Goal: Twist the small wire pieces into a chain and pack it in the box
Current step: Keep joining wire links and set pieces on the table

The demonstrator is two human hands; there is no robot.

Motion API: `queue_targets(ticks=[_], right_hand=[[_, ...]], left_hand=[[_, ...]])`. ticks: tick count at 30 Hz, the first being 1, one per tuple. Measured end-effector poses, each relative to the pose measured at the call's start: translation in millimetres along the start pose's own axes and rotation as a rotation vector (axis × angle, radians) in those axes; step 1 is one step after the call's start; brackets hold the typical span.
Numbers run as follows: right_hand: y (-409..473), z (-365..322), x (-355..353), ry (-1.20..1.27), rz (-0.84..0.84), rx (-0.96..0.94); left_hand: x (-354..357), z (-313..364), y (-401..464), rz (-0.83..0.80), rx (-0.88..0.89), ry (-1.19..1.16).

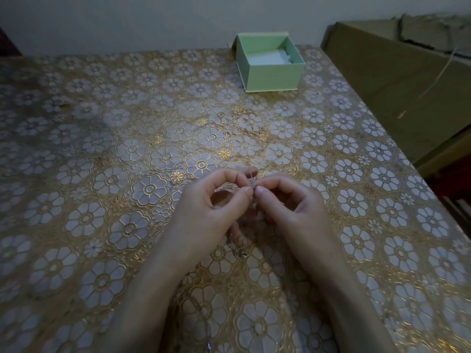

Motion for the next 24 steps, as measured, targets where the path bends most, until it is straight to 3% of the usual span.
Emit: queue_targets(ticks=[6,16,24], right_hand=[[2.4,3.9,-3.2,-0.113,0.072,-0.039],[0.7,2.8,-2.6,-0.11,0.03,-0.016],[1.9,5.4,-5.5,-0.101,-0.001,0.021]], left_hand=[[0.9,-7.2,1.6,0.051,0.184,0.151],[-2.9,-6.5,5.2,0.094,0.482,0.345],[-3.5,-8.1,3.9,0.05,0.512,0.44]])
Point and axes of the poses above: each hand's wrist, its own y-axis towards the middle knuckle, its own x-axis out of the palm, z = x × y, the point moved 2 cm from there along y, towards the middle knuckle, and after that the axes turned 12 degrees about z, right-handed, at the moved point
